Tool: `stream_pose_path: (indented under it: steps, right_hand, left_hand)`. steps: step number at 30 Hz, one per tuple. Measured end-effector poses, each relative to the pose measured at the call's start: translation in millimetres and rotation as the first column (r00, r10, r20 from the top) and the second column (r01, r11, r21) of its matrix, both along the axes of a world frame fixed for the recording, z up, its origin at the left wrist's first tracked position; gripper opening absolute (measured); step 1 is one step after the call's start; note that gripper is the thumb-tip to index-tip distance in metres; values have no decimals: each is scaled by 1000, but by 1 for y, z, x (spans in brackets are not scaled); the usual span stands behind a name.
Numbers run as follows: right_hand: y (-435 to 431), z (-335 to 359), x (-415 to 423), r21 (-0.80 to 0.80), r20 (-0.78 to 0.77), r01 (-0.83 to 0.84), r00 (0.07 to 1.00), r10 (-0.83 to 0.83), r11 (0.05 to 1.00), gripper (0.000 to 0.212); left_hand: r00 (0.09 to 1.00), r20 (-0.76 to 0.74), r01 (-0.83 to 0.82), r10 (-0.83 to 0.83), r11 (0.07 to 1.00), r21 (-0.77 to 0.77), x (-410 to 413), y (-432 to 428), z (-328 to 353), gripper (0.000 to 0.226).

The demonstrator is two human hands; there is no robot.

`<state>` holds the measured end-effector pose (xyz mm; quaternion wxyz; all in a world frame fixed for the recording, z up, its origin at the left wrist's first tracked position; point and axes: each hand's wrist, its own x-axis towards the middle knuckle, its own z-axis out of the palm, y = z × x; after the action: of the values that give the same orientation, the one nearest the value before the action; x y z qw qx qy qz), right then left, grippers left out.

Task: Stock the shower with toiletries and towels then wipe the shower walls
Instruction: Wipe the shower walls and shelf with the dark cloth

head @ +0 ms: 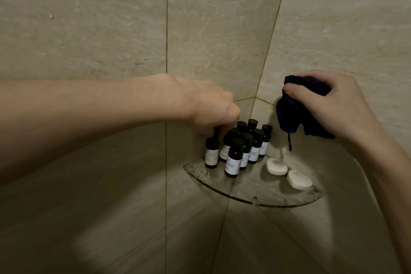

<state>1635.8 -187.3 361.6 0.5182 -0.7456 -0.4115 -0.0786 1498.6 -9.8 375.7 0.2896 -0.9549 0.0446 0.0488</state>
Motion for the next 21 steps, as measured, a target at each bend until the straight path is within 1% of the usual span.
stream_pose_path:
  steps: [10, 17, 21]
  right_hand:
    - [-1, 1, -2, -8, -13, -7, 1000, 7, 1000, 7]
    - [-3, 1, -5, -18, -16, -7, 1000, 6, 1000, 10]
    - [-3, 1, -5, -22, -13, -6, 1000, 6, 1000, 10]
  left_hand:
    - [1000, 1, 5, -5, 1000, -15, 1, -6, 2, 25]
    - [1000, -2, 11, -11, 999, -46, 4, -4, 2, 27]
    - [1000, 1, 26, -26, 997, -76, 5, -3, 2, 33]
